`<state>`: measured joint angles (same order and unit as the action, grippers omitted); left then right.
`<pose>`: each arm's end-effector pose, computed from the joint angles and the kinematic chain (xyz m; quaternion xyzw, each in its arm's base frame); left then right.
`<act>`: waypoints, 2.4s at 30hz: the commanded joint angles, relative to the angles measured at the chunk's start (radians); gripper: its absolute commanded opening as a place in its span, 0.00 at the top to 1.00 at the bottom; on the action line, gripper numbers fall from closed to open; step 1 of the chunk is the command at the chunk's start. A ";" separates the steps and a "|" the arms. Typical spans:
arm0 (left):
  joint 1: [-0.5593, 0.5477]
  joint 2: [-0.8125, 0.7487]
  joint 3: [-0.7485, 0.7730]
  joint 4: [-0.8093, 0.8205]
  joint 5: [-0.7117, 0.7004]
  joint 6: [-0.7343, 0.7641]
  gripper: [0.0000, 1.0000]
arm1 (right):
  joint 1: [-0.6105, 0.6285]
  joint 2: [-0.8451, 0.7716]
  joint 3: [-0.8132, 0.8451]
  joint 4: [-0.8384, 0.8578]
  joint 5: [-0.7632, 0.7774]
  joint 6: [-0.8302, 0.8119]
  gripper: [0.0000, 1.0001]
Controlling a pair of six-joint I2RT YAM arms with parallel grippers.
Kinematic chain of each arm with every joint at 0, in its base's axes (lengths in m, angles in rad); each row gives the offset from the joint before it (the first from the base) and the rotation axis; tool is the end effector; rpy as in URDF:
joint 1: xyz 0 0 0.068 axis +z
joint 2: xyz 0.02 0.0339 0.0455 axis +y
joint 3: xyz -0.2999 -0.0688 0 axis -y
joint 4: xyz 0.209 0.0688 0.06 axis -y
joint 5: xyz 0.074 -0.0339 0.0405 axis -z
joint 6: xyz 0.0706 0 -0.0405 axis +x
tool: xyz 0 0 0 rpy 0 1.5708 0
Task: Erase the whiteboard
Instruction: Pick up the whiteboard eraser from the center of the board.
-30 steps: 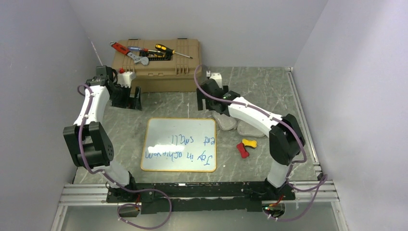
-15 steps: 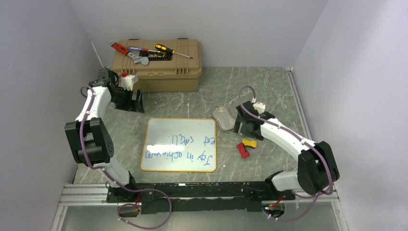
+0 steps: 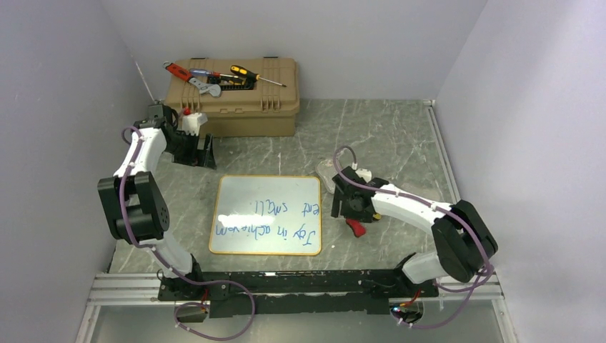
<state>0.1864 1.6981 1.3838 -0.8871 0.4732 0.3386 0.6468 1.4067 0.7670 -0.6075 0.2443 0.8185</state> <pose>0.3251 0.0286 0.2758 0.1156 0.9496 -0.1762 0.2322 0.1857 0.1188 0.1976 0.1036 0.9743 0.0175 0.1993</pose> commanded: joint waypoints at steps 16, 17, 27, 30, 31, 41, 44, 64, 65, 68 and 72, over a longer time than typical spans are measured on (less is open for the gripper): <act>-0.005 0.010 0.044 -0.041 0.045 0.032 0.06 | 0.102 -0.179 0.013 -0.192 -0.028 0.108 0.17; -0.006 0.008 0.042 -0.040 0.044 0.031 0.06 | 0.066 -0.184 0.019 -0.191 -0.016 0.108 0.12; -0.008 0.014 0.038 -0.047 0.047 0.038 0.07 | -0.224 -0.038 0.085 -0.082 0.030 0.143 0.06; -0.008 0.003 0.035 -0.044 0.035 0.046 0.07 | -0.258 0.029 0.106 -0.064 0.032 0.126 0.11; -0.006 0.002 0.030 -0.042 0.029 0.048 0.06 | -0.266 0.046 0.109 -0.055 0.031 0.119 0.13; -0.007 0.013 0.031 -0.034 0.023 0.042 0.07 | -0.277 0.097 0.088 -0.008 -0.020 0.124 0.12; -0.006 0.018 0.036 -0.035 0.023 0.040 0.07 | -0.268 0.077 0.063 -0.005 -0.033 0.128 0.12; -0.008 0.030 0.034 -0.033 0.044 0.031 0.08 | -0.184 -0.097 0.078 -0.216 -0.014 0.079 0.03; -0.007 0.028 0.033 -0.032 0.043 0.032 0.08 | -0.184 -0.109 0.083 -0.221 -0.019 0.090 0.01; -0.007 0.030 0.030 -0.026 0.045 0.033 0.08 | -0.184 -0.157 0.032 -0.192 -0.058 0.177 0.00; -0.007 0.040 0.034 -0.031 0.052 0.031 0.08 | -0.185 -0.149 -0.036 -0.112 -0.100 0.281 0.00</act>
<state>0.1825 1.7325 1.3960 -0.9237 0.4877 0.3618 0.4637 1.2682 0.7818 -0.7712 0.1947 0.9806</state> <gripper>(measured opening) 0.921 0.993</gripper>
